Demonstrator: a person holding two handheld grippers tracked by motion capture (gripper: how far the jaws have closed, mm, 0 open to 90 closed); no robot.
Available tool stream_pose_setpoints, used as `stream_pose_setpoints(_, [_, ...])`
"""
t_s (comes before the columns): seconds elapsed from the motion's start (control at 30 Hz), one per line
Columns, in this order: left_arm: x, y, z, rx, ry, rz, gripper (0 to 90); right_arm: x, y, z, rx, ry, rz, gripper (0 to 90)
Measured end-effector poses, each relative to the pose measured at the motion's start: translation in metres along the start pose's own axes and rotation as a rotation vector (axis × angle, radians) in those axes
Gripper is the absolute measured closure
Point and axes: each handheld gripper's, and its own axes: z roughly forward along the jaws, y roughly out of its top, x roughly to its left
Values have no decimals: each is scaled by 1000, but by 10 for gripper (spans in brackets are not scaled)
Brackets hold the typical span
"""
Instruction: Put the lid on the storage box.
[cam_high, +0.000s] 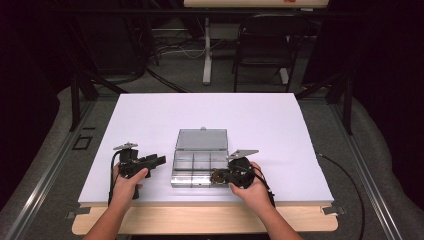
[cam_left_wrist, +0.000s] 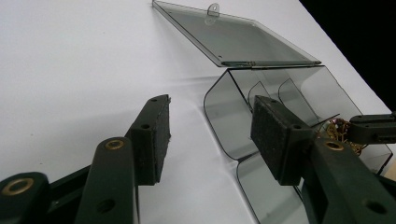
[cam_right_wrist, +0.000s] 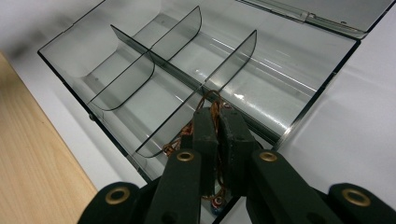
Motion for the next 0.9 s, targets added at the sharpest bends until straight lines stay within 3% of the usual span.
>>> stream_pose_setpoints(0.2, [0, 0, 1, 3, -1, 0, 476, 1, 0, 1, -6, -9, -9, 853])
stream_pose_setpoints(0.33, [0, 0, 0, 1, 1, 0, 476, 1, 0, -1, -10, 9, -10, 774])
stream_pose_setpoints(0.7, [-1, 1, 1, 1, -7, 5, 497, -1, 8, -14, -66, 24, 19, 737])
stream_pose_setpoints(0.9, [-4, 3, 1, -2, -13, 9, 503, -7, 12, -17, -65, 23, 28, 721])
